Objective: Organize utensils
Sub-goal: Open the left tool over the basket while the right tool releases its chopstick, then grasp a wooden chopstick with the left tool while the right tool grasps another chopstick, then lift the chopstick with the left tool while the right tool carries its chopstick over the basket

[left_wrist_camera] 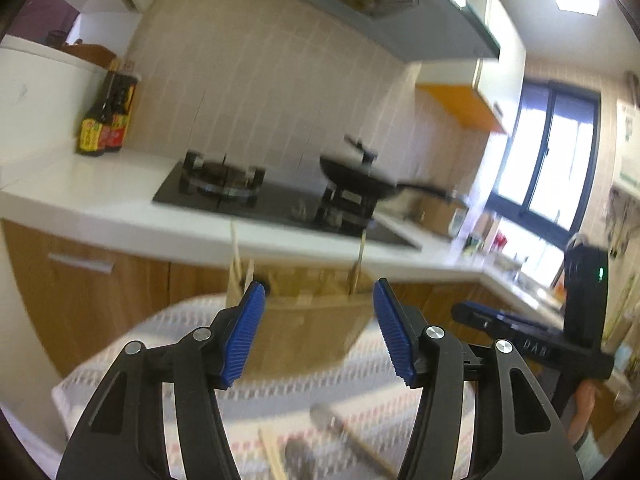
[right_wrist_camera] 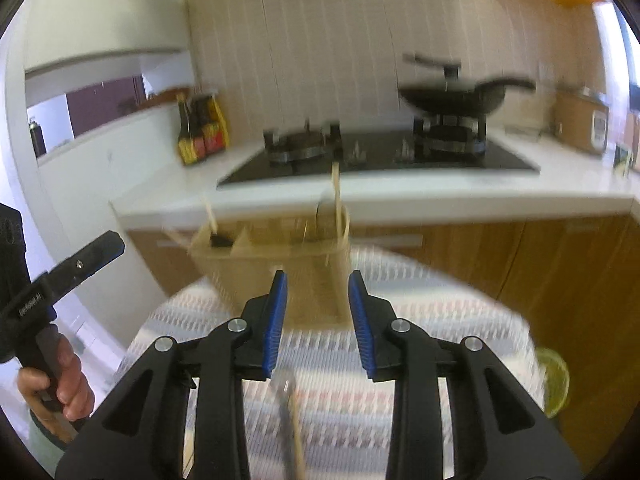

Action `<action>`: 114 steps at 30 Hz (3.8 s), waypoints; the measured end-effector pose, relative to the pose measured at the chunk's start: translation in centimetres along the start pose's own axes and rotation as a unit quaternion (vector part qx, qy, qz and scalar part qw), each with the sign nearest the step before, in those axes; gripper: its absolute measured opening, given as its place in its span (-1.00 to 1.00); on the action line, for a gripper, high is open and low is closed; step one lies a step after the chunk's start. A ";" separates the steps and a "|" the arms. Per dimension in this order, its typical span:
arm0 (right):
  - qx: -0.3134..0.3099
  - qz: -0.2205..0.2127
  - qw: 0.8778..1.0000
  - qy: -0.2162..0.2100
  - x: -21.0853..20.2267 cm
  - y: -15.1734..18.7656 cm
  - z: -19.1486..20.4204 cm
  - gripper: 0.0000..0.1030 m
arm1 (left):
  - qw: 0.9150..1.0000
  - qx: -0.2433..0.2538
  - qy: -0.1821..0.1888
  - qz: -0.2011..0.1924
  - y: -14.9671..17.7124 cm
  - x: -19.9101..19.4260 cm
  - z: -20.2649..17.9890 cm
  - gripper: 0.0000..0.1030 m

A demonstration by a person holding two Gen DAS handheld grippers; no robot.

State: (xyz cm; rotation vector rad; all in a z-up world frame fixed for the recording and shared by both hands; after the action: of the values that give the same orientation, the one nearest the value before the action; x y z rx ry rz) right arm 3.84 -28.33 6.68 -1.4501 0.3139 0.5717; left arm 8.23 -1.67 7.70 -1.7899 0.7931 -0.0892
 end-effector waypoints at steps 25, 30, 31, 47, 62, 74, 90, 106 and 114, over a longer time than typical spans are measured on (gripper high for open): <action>-0.011 0.244 0.969 -0.039 8.4 11.4 2.1 -0.79 | 0.945 0.058 -0.105 0.303 14.1 6.7 4.0 -0.36; -0.033 0.257 0.965 -0.028 9.9 11.4 2.7 -0.79 | 0.943 0.073 -0.116 0.302 14.3 7.3 3.5 -0.44; -0.034 0.260 0.965 -0.029 10.3 11.4 2.7 -0.79 | 0.943 0.075 -0.116 0.303 14.2 7.5 3.3 -0.44; -0.130 0.371 0.919 -0.015 14.3 10.5 5.8 -0.78 | 0.920 0.127 -0.130 0.347 13.7 9.4 2.3 -0.40; -0.119 0.348 0.930 -0.014 11.8 10.7 5.4 -0.92 | 0.913 0.131 -0.144 0.359 13.2 9.5 2.1 -0.79; -0.102 0.146 0.983 -0.034 2.9 1.5 5.3 -0.92 | 0.983 0.081 -0.095 0.138 1.8 1.2 -0.6 -0.80; -0.088 -0.145 0.985 -0.017 -0.8 -11.5 2.7 -0.92 | 0.988 0.080 -0.030 -0.132 -10.1 1.0 -6.1 -0.80; -0.054 -0.199 0.978 0.016 8.1 -12.0 -0.5 -0.92 | 0.978 0.076 -0.059 -0.184 -8.4 9.8 -3.7 -0.80; -0.045 -0.190 0.981 0.008 9.5 -10.6 -1.1 -0.91 | 0.982 0.059 -0.056 -0.171 -7.1 11.6 -1.9 -0.79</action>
State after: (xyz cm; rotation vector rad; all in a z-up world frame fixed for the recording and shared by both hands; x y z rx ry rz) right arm 17.60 -27.91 10.43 -1.5541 0.0187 0.2657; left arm 19.66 -8.55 10.87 -1.7859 0.3856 -0.2537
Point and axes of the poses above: each gripper's, at about its wrist camera, not at the fingertips, and x roughly the way its jaws point, z to its left, y to its underside, the point moved 2 cm from there along x, roughly the way its jaws point, and after that the axes turned 4 degrees about -x, right-handed, at the moved point
